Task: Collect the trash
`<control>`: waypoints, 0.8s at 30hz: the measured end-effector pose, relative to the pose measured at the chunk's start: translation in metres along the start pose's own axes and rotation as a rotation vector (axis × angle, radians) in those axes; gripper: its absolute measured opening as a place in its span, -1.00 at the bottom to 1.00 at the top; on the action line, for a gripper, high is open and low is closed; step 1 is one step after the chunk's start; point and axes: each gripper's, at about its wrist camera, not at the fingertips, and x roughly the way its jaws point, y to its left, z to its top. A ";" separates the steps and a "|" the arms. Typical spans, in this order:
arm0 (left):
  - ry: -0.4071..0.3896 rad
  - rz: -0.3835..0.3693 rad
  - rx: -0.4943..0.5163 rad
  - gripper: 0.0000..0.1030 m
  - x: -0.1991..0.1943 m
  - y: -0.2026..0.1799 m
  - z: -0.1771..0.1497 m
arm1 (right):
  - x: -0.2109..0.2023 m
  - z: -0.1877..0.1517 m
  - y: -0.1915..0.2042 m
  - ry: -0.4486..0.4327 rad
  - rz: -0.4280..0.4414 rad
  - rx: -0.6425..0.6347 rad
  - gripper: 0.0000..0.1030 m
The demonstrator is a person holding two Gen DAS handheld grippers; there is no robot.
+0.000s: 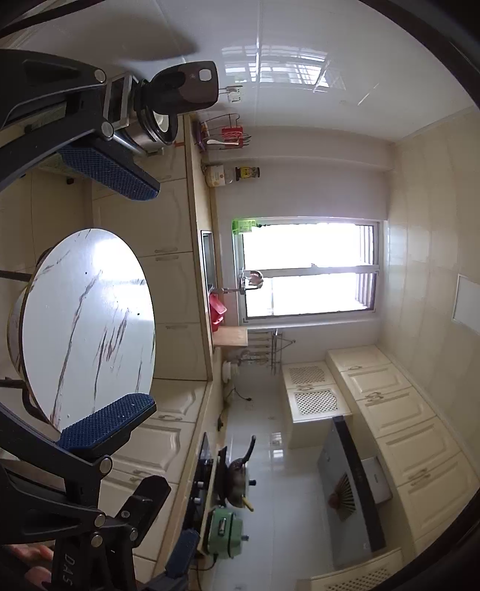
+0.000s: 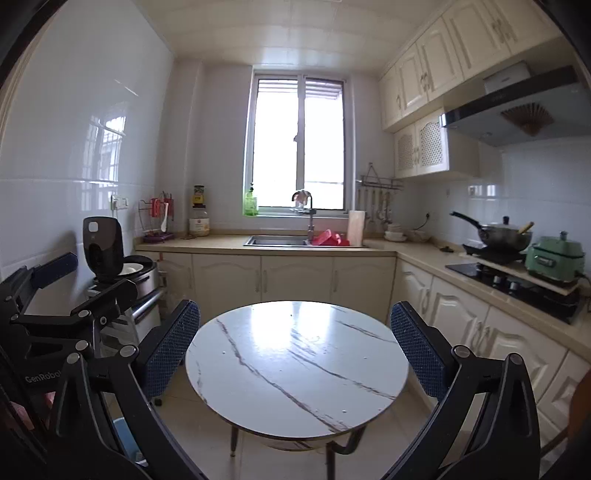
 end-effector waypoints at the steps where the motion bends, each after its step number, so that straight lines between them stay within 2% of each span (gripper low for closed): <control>1: 0.000 0.002 0.005 0.99 -0.001 -0.001 -0.001 | -0.002 0.000 -0.001 -0.003 -0.004 0.002 1.00; 14: -0.051 0.036 0.013 0.99 -0.019 -0.023 -0.003 | -0.019 0.000 -0.005 -0.043 0.014 0.023 1.00; 24: -0.060 0.042 0.023 0.99 -0.017 -0.035 -0.008 | -0.020 -0.002 -0.007 -0.046 0.002 0.023 1.00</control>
